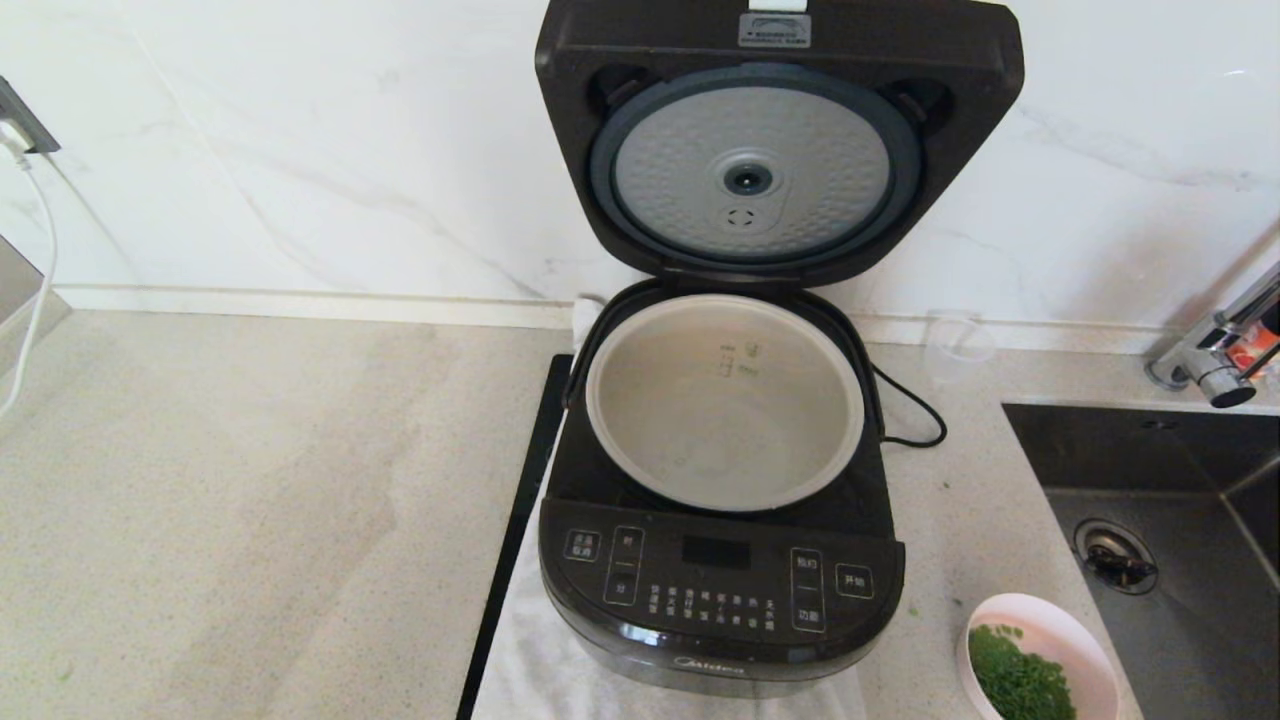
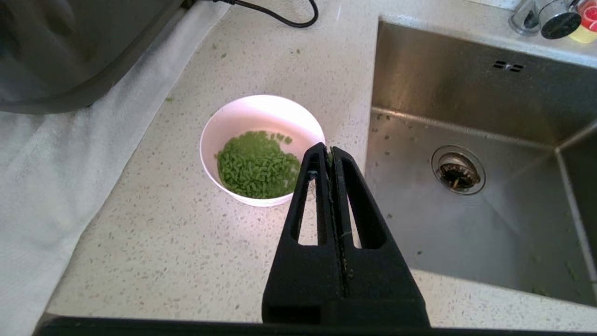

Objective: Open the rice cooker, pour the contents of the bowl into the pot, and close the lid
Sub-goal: Turn on the tap

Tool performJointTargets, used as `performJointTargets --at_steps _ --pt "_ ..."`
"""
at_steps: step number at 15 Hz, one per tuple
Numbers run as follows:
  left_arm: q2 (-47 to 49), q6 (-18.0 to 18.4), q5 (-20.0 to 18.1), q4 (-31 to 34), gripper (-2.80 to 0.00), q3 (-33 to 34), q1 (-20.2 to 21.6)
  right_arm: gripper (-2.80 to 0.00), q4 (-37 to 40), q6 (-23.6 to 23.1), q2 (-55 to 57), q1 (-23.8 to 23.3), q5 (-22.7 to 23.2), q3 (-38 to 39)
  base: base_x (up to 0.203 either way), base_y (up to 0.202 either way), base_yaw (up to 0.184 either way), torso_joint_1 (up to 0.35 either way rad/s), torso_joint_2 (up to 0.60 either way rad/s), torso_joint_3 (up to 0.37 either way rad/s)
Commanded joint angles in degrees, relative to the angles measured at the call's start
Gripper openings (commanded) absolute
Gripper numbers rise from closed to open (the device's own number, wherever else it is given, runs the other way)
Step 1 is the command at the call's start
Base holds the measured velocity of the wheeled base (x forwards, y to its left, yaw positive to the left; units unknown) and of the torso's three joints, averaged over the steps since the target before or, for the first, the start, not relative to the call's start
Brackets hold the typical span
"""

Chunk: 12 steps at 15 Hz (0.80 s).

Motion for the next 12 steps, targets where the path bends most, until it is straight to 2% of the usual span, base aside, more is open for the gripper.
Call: performJointTargets --at_steps 1,5,7,9,12 --pt "0.02 0.11 0.0 -0.01 -2.8 0.09 0.0 -2.8 -0.39 0.19 0.05 0.07 0.1 0.32 0.0 0.0 0.0 0.0 0.0 0.0" --pt "0.02 0.11 0.0 -0.01 -2.8 0.09 0.0 -2.8 -0.42 1.93 -0.17 0.07 -0.61 -0.82 0.0 0.0 0.0 0.0 0.0 0.0" --pt "0.0 -0.4 0.15 -0.01 -2.8 0.0 0.0 -2.8 2.68 3.35 4.52 0.1 -1.38 -10.33 0.0 0.0 0.0 0.0 0.0 0.0" --pt "0.02 -0.93 0.17 -0.01 -2.8 0.09 0.0 -2.8 4.86 3.14 13.86 0.82 -2.21 -20.89 0.0 0.0 0.0 0.0 0.0 0.0" --pt "0.02 -1.03 0.17 -0.01 -2.8 0.09 0.0 -2.8 3.5 -0.59 26.52 0.79 -7.47 -24.18 0.0 0.0 0.0 0.0 0.0 0.0"
